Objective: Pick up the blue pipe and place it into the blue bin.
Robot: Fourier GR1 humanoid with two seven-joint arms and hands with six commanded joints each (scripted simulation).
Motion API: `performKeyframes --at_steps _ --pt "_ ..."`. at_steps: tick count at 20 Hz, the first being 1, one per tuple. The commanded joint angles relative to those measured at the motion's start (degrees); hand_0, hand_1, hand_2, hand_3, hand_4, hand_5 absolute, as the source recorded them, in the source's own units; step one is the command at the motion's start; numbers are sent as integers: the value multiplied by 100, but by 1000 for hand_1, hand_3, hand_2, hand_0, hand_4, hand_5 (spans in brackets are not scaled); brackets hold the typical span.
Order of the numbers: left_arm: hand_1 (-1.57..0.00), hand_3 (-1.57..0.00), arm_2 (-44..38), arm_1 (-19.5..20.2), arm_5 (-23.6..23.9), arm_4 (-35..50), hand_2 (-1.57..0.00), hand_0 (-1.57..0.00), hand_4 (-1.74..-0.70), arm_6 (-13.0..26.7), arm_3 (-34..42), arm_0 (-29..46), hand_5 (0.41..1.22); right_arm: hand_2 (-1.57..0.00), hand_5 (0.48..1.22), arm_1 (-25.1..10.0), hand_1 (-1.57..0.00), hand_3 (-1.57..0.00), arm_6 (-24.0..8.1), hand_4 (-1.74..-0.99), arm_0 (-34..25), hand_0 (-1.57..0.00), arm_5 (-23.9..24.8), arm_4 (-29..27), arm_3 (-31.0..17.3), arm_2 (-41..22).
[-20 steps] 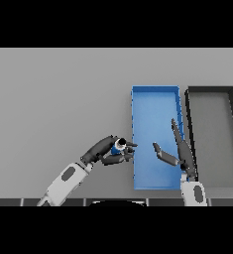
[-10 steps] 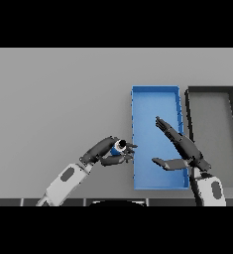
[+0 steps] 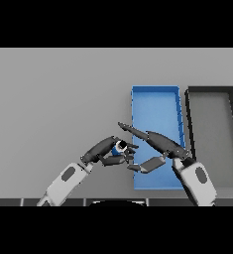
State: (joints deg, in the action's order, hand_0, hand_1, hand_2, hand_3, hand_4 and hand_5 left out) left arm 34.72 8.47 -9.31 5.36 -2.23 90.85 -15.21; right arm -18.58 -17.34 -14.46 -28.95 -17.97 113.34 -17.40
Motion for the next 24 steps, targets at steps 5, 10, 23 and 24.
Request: performKeyframes --at_steps 5,10,23,24 --pt "-1571 -1536 -8 45 -159 66 -1571 -1571 -1741 -76 -24 45 1221 1 529 367 1 1 -251 -1225 -616 1 -127 97 -365 -356" --pt "-1571 -1484 -59 120 -278 131 -1571 -1571 -1736 -69 20 30 1221 -102 506 786 -84 -46 -391 -1245 -1199 -53 -212 59 -853 -510" --pt "-1426 -1405 -198 -52 -245 -68 -1348 -1438 -1706 93 12 50 1221 -1459 1059 915 -1454 -1410 225 -1447 -1397 -1456 -445 11 -1200 -823" --pt "-1455 -1438 -192 -93 -243 -40 -1372 -1464 -1713 48 -44 34 1221 -1482 1092 902 -1477 -1442 204 -1457 -1456 -1479 -443 59 -1224 -870"
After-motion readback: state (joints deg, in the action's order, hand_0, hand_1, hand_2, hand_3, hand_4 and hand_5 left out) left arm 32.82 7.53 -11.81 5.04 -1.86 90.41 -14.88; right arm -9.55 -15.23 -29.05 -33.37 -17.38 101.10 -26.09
